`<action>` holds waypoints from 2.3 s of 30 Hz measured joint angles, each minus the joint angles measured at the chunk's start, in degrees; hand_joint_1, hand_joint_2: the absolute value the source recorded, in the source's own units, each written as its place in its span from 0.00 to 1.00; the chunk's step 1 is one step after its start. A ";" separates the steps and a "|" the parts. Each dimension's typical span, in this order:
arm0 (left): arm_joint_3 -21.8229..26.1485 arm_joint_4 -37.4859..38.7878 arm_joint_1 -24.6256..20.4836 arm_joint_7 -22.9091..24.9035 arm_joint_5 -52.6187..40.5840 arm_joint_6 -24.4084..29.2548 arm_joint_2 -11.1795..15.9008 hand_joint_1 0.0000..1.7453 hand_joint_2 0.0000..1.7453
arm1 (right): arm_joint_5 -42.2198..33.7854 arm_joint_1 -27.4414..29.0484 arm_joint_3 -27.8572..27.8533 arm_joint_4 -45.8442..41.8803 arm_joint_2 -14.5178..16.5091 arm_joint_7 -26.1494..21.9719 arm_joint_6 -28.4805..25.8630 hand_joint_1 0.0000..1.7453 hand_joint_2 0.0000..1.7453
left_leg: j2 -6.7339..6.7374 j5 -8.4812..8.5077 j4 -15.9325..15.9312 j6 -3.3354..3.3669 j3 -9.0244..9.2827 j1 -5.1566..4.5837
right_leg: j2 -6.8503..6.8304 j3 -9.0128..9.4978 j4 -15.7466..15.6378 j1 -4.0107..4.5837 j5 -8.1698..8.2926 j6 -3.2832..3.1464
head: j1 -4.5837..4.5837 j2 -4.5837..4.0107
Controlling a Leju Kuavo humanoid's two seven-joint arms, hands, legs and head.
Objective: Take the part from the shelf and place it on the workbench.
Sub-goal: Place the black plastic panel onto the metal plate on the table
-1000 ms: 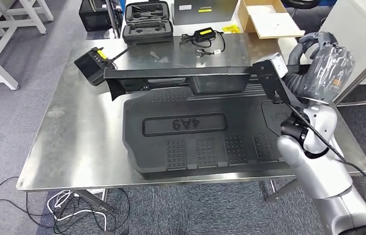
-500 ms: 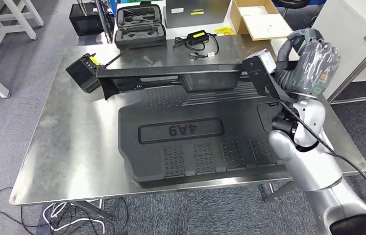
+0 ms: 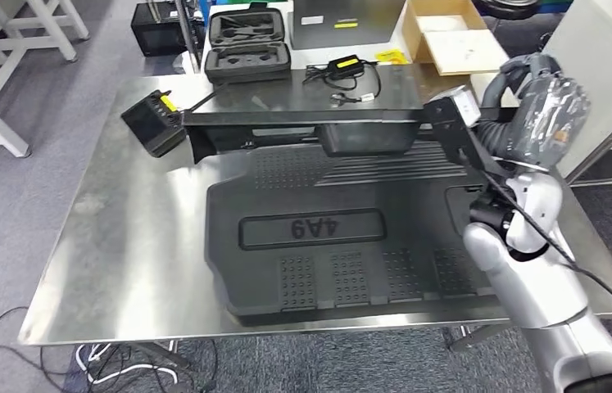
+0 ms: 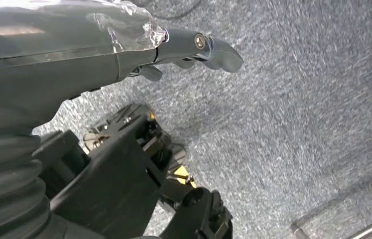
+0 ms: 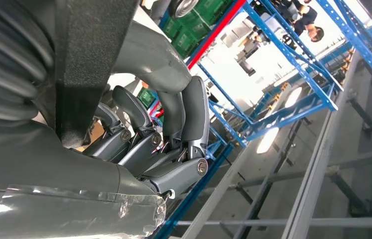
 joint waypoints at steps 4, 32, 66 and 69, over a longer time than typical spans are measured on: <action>0.00 -0.02 -0.12 -0.01 0.00 0.00 -0.02 0.00 1.00 | 0.02 -0.19 -0.04 0.02 0.01 -0.07 0.00 1.00 1.00 | 0.10 -3.83 7.67 -1.14 -3.21 0.25 | -0.14 0.92 -0.41 -0.25 -0.36 -0.95 | -0.97 -0.01; 0.00 -0.05 -0.12 0.04 0.00 0.02 -0.03 0.00 1.00 | 0.03 0.15 -0.08 0.43 -0.20 -0.07 0.02 1.00 1.00 | 0.02 -0.54 1.13 -0.02 -0.45 -0.12 | -0.09 0.24 -0.07 -0.19 -0.10 -0.25 | -0.18 0.00; -0.03 -0.31 1.06 0.02 -0.06 0.00 0.10 0.00 1.00 | 0.03 -0.28 -0.08 0.60 -0.19 -0.04 0.02 1.00 1.00 | -0.38 0.39 -0.15 -1.49 -0.25 1.30 | 0.04 0.68 -0.78 -0.48 0.26 0.19 | 0.19 0.00; -0.04 -0.31 1.15 0.02 -0.07 0.00 0.11 0.00 1.00 | 0.05 -0.34 -0.09 0.60 -0.18 -0.06 0.02 1.00 1.00 | -0.14 -3.92 8.10 -1.81 -4.04 1.18 | -0.24 0.85 -0.87 -0.31 0.22 -0.56 | -0.96 0.00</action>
